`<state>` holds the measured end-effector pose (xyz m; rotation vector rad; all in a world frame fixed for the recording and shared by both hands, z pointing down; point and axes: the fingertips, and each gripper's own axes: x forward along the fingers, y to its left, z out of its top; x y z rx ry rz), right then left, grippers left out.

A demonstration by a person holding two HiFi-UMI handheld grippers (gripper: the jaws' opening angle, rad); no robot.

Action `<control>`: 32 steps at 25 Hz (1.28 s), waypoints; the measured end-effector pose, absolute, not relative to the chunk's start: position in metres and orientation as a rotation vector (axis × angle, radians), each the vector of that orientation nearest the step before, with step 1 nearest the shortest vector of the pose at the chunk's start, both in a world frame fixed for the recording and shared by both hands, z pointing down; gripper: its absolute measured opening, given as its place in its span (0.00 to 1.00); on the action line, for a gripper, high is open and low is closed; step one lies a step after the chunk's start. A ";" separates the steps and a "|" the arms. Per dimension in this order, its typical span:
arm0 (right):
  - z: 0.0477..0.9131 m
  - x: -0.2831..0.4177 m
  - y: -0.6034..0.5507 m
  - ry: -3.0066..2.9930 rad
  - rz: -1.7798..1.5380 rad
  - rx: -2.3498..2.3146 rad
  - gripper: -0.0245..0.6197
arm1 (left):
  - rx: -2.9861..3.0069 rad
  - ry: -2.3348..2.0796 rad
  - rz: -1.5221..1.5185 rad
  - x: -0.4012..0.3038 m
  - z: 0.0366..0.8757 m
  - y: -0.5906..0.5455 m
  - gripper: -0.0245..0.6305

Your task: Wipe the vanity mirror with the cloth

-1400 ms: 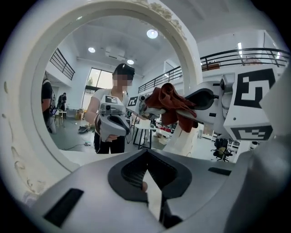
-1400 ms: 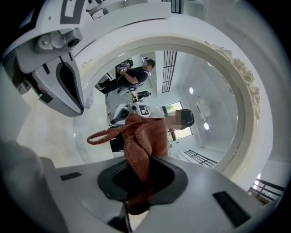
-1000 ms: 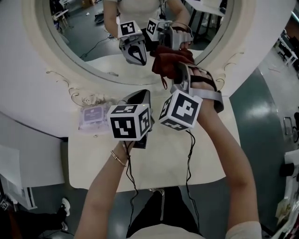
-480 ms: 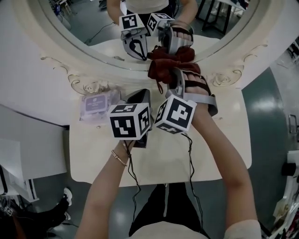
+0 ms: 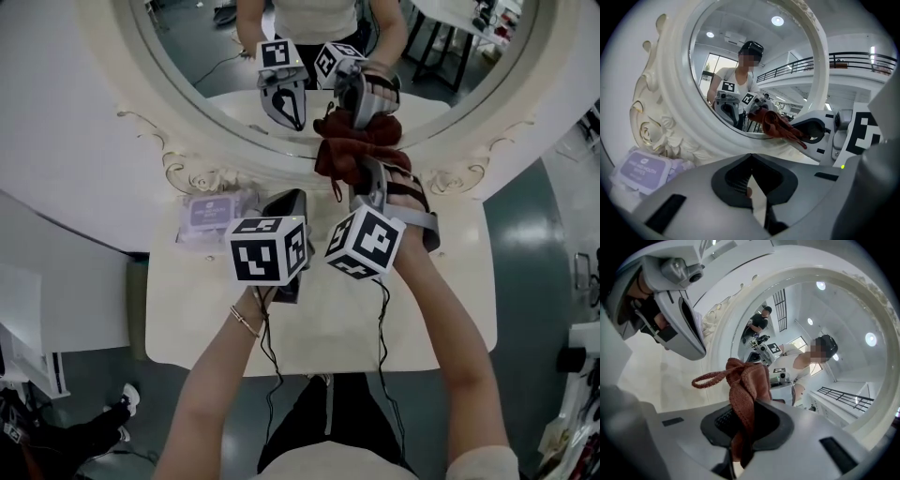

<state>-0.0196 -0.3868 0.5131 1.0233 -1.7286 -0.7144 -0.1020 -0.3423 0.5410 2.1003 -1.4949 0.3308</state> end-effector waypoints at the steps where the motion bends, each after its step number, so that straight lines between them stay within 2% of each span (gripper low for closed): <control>1: 0.513 -0.019 -0.384 -1.737 -0.700 1.039 0.13 | 2.101 -1.496 0.322 -0.103 0.540 -0.340 0.05; 5: 0.511 -0.012 -0.378 -1.753 -0.672 1.084 0.13 | 2.097 -1.505 0.294 -0.105 0.535 -0.332 0.05; 10: 0.466 -0.004 -0.377 -1.776 -0.682 1.157 0.13 | 2.127 -1.547 0.226 -0.112 0.493 -0.332 0.05; 20: 0.441 0.011 -0.320 -1.933 -0.459 1.236 0.13 | 2.105 -1.611 0.050 -0.138 0.446 -0.295 0.05; 26: 0.442 0.023 -0.284 -2.133 -0.204 1.374 0.13 | 2.109 -1.629 -0.062 -0.129 0.438 -0.253 0.05; 32: 0.460 0.035 -0.264 -2.309 0.056 1.501 0.13 | 2.116 -1.621 -0.001 -0.101 0.461 -0.224 0.05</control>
